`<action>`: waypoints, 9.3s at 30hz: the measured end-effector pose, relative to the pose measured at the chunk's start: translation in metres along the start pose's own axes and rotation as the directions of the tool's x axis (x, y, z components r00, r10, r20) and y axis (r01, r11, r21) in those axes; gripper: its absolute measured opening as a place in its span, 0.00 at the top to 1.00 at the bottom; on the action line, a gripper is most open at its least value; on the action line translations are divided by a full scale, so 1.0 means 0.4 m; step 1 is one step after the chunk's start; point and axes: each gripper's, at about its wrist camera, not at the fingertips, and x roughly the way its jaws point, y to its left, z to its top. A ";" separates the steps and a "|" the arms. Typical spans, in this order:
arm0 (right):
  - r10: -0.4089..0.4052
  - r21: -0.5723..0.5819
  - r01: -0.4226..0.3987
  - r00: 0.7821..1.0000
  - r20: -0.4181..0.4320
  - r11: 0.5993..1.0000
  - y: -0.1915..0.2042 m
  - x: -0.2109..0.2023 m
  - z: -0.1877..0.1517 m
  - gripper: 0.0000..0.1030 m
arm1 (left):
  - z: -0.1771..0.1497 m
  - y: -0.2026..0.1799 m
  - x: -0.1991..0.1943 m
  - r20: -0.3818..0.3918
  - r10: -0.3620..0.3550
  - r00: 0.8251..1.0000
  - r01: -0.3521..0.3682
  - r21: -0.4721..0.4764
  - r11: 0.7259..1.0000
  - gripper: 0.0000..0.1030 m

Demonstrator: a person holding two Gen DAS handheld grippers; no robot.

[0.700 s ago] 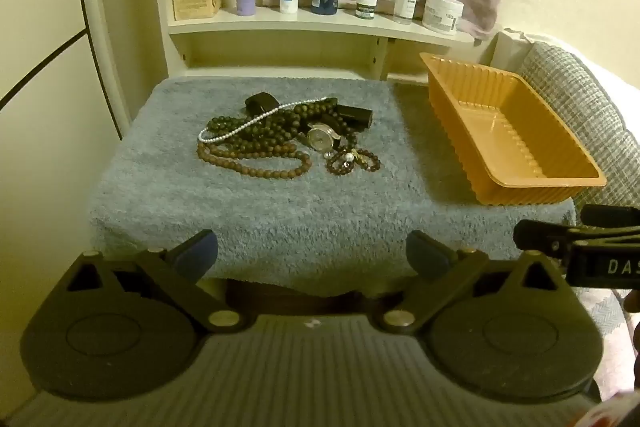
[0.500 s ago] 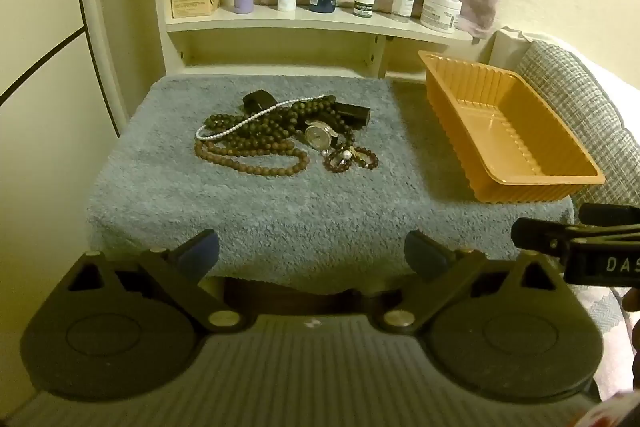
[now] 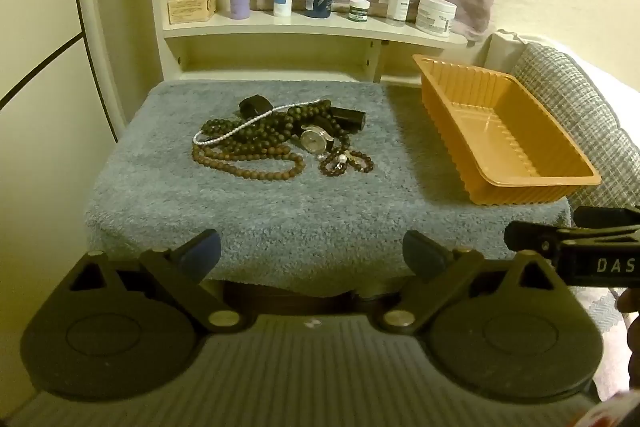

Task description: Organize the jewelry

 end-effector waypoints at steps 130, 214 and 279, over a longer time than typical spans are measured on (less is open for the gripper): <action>-0.135 0.271 0.136 0.991 -0.024 0.953 -0.430 0.169 0.111 0.89 | 0.103 0.012 0.168 -0.014 -0.156 0.988 0.154 -0.090 0.984 0.07; -0.248 0.101 0.242 0.968 0.046 0.965 -0.288 0.138 0.202 0.96 | 0.233 -0.020 0.353 -0.074 -0.274 0.959 0.270 -0.059 0.961 0.71; -0.244 0.059 0.241 0.969 0.047 0.969 -0.277 0.140 0.194 0.96 | 0.174 -0.027 0.300 -0.006 -0.139 0.990 0.139 0.140 0.980 0.67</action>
